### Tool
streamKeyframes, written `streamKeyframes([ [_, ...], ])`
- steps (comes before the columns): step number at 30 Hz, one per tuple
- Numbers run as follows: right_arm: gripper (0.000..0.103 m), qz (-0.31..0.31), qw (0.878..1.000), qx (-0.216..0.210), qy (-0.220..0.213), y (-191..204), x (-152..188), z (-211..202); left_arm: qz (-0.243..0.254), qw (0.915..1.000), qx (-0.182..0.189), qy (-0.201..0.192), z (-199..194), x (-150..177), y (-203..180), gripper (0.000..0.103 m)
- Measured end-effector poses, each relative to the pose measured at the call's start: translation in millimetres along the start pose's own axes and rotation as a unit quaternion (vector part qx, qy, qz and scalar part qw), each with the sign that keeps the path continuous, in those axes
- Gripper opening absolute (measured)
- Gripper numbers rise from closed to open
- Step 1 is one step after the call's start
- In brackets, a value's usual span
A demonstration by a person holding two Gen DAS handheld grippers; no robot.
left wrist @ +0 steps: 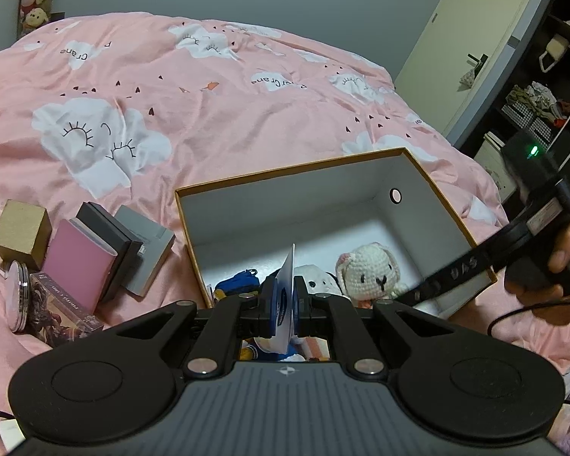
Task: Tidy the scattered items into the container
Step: 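Lower the crocheted bunny into the box and open the right tool, then lower the white Vaseline packet into the box with the left tool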
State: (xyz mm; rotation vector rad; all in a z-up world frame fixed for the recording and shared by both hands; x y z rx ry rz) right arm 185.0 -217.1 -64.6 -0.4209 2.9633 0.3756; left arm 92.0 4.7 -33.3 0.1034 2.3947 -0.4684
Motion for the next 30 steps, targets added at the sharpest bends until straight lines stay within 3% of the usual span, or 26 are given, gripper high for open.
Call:
streamKeyframes([
  [5, 0.063, -0.057, 0.995, 0.033, -0.073, -3.3, -20.0, -6.5, 0.004, 1.0000, 0.000, -0.001, 0.0, -0.5, -1.2, 0.008],
  [9, 0.063, -0.034, 0.998, 0.018, -0.058, -19.7, -31.7, 15.1, 0.003, 1.0000, -0.002, 0.000, 1.7, -0.6, -0.8, 0.008],
  [12, 0.057, 0.020, 0.998, -0.032, -0.042, -34.8, -33.0, 26.5, 0.003, 1.0000, -0.002, 0.002, 3.4, -1.5, -0.9, 0.008],
  [20, 0.050, 0.113, 0.988, -0.104, 0.003, -46.4, -24.7, 43.4, 0.011, 0.9999, 0.001, 0.006, 8.1, -3.1, -3.7, 0.008],
  [25, 0.049, 0.077, 0.993, -0.091, -0.004, -30.2, -21.1, 38.6, 0.012, 0.9999, 0.003, 0.005, 8.5, -5.0, -3.5, 0.008],
  [30, 0.050, 0.078, 0.994, -0.082, -0.008, -33.8, -24.5, 48.9, 0.014, 0.9998, 0.002, 0.011, 12.4, -3.5, -4.7, 0.008],
])
Point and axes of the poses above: each gripper's, at about its wrist camera, not at the fingertips, and z roughly the way its jaws point, y to its left, x to its underside, the point moved 2 cm from there along z, roughly the way its jaws point, and after that the axes turned 2 degrees about z, right-handed, at the moved point
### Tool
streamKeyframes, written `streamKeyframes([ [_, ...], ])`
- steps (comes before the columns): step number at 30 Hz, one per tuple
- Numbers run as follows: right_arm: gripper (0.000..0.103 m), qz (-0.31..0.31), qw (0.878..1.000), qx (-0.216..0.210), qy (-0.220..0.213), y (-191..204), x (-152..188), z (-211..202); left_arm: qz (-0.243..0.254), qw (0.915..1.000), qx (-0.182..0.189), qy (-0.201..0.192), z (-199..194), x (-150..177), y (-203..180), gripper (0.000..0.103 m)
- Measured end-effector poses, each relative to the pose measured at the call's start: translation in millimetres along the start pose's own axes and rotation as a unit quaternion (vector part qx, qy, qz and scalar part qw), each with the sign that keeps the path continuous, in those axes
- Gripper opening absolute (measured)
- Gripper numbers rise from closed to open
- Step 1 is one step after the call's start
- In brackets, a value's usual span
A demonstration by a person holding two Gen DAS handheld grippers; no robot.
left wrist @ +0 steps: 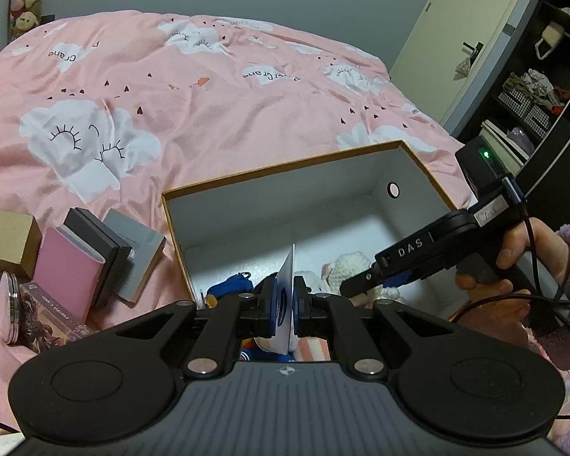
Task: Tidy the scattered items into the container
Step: 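Lower the white Vaseline packet into the box with the left tool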
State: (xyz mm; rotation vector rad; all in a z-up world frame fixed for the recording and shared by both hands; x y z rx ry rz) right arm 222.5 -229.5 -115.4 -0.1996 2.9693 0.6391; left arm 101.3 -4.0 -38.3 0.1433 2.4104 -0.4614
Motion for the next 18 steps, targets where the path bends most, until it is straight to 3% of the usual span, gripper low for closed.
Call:
streamKeyframes([
  [4, 0.055, -0.037, 0.999, 0.016, -0.019, 8.3, 7.5, -6.3, -0.007, 0.9998, 0.014, 0.012, 0.0, 0.3, 2.1, 0.008],
  [8, 0.055, -0.046, 0.998, 0.025, -0.040, 9.8, 13.3, -13.2, -0.036, 0.9970, 0.064, 0.024, -2.7, -3.0, 5.6, 0.009],
  [14, 0.055, -0.027, 0.998, 0.012, -0.053, -0.1, 17.1, -23.9, -0.093, 0.9863, 0.136, 0.005, 5.4, -5.1, 2.6, 0.009],
  [18, 0.056, -0.013, 0.998, 0.001, -0.055, -6.8, 19.4, -33.7, -0.137, 0.9764, 0.167, 0.015, 25.6, 1.6, 4.8, 0.009],
])
Point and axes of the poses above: each gripper's, at about its wrist camera, not at the fingertips, and z roughly the way its jaws point, y to its left, x to its underside, the point moved 2 cm from there along z, roughly the way its jaws point, and after that the axes turned 2 degrees about z, right-handed, at the moved point
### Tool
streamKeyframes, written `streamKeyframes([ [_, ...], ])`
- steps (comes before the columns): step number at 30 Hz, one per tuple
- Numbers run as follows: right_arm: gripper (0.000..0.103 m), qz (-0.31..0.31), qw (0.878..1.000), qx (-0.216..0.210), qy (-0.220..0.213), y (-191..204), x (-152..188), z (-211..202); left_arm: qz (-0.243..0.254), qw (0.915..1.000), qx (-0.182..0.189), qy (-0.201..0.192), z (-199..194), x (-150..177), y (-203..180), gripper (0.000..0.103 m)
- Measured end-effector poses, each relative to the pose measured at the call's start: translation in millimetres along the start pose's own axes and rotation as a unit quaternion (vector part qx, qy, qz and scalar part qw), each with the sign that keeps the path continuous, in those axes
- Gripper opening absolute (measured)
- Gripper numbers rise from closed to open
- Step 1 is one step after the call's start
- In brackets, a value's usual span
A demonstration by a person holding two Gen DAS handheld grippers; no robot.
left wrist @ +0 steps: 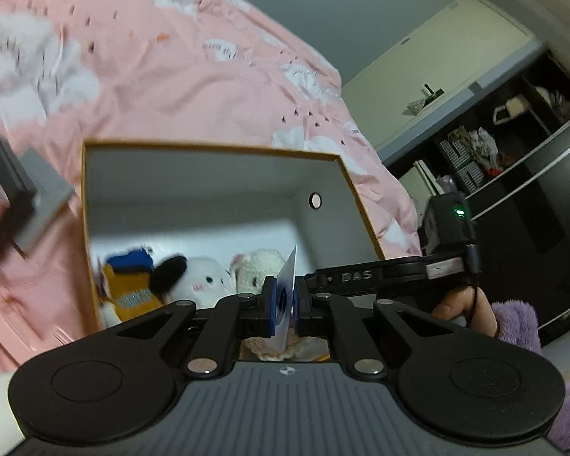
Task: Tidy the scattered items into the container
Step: 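Lower the white Vaseline packet into the box with the left tool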
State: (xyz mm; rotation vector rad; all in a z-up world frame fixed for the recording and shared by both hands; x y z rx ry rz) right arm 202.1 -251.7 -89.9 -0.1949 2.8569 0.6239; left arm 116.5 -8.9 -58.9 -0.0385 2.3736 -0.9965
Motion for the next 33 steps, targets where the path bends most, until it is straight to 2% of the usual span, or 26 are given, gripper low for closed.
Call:
streamKeyframes([
  [5, 0.056, -0.008, 1.000, 0.003, 0.002, 1.6, 5.7, -0.5, -0.040, 0.9991, -0.003, 0.015, 10.7, 9.0, 18.2, 0.009],
  [8, 0.056, -0.007, 1.000, 0.001, 0.003, 1.4, 7.6, 0.5, -0.042, 0.9985, -0.025, 0.024, 8.4, 11.2, 20.4, 0.009],
  [11, 0.056, -0.002, 1.000, 0.000, 0.003, 0.3, 8.0, 1.1, -0.037, 0.9961, -0.069, 0.041, 9.1, 14.9, 21.4, 0.010],
  [13, 0.055, 0.002, 1.000, -0.002, 0.004, -0.3, 8.7, 0.5, -0.043, 0.9949, -0.079, 0.047, 8.5, 16.9, 24.5, 0.013],
  [16, 0.052, 0.001, 1.000, 0.002, 0.004, 0.7, 9.6, -0.7, -0.035, 0.9924, -0.104, 0.055, 8.4, 17.9, 24.8, 0.018],
  [20, 0.052, 0.003, 1.000, 0.008, 0.002, 2.2, 10.6, 0.8, -0.013, 0.9850, -0.155, 0.075, 11.8, 21.2, 23.2, 0.027],
  [26, 0.052, -0.010, 1.000, 0.020, -0.003, 8.4, 12.4, 1.0, 0.017, 0.9749, -0.198, 0.101, 20.7, 25.7, 20.7, 0.041],
  [28, 0.052, -0.017, 1.000, 0.025, -0.007, 10.6, 13.3, 0.3, 0.025, 0.9734, -0.204, 0.102, 20.7, 26.2, 19.0, 0.046],
  [33, 0.053, -0.037, 0.998, 0.039, -0.032, 15.6, 17.1, -5.1, 0.044, 0.9754, -0.203, 0.073, 7.5, 23.7, 10.1, 0.055],
])
Point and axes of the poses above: each gripper's, at about its wrist camera, not at the fingertips, and z roughly the way its jaws point, y to its left, x to its underside, the point moved 2 cm from there along z, roughly the way its jaws point, and after that the axes turned 2 degrees about z, right-handed, at the moved point
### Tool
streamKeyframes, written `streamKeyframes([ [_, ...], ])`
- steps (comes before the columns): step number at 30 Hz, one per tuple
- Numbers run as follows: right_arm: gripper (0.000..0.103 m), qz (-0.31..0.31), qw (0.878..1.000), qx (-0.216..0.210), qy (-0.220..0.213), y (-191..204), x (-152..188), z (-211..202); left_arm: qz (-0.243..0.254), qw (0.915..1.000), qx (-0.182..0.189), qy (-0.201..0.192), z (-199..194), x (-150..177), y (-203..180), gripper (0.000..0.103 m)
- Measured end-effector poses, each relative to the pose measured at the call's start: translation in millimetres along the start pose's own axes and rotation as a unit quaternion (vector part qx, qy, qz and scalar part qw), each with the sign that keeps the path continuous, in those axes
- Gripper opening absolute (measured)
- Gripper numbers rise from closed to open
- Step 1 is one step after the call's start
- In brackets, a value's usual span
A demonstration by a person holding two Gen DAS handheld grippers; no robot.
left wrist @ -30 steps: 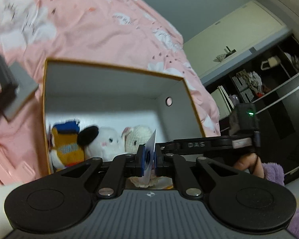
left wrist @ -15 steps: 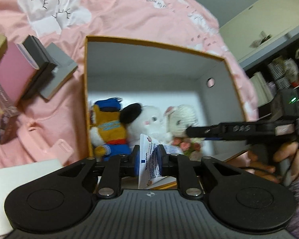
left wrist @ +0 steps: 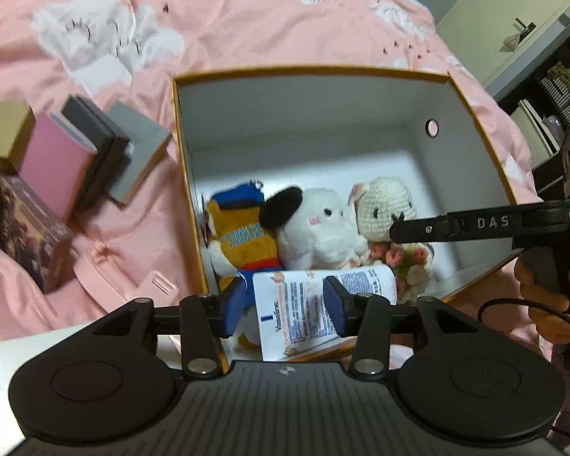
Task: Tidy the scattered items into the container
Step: 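Lower the white Vaseline packet into the box with the left tool, then open the left tool to drop the packet into the box, then move both tools to the pink wallet and dark grey box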
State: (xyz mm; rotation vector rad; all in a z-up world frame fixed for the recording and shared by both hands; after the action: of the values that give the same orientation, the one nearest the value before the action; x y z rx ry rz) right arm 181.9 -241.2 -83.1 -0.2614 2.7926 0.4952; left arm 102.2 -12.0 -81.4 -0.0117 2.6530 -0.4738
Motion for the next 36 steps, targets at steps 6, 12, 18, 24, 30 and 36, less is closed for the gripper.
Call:
streamKeyframes([
  [6, 0.056, -0.021, 0.997, 0.033, -0.065, 8.8, 3.7, -22.3, 0.020, 0.9985, -0.023, -0.046, -25.4, -0.6, -0.7, 0.058],
  [12, 0.056, -0.060, 0.988, 0.039, -0.139, 36.8, 10.6, -43.7, 0.017, 0.9947, -0.057, -0.084, -60.0, -6.7, 17.3, 0.058],
  [18, 0.056, -0.122, 0.973, -0.014, -0.194, 78.7, 21.7, -50.8, 0.008, 0.9901, -0.102, -0.096, -97.7, -2.7, 45.2, 0.058],
  [24, 0.056, -0.191, 0.958, -0.059, -0.205, 119.2, 37.3, -43.3, 0.013, 0.9825, -0.153, -0.105, -130.3, 4.4, 66.4, 0.058],
  [30, 0.057, -0.232, 0.950, -0.066, -0.199, 142.5, 38.0, -32.8, 0.035, 0.9760, -0.189, -0.102, -158.4, -0.4, 82.4, 0.058],
  [36, 0.065, -0.272, 0.937, -0.076, -0.205, 170.2, 30.1, -19.2, 0.031, 0.9722, -0.206, -0.106, -155.2, -9.6, 98.0, 0.058],
])
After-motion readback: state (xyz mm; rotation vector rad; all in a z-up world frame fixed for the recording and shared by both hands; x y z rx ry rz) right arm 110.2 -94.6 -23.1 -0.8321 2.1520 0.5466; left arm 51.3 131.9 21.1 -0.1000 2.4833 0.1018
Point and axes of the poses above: each gripper's, at about its wrist camera, not at the fingertips, and z roughly the way its jaws point, y to its left, x to its underside, the point moved 2 cm from there along z, roughly the way its jaws point, and after that the axes turned 2 degrees about z, right-handed, at the moved point
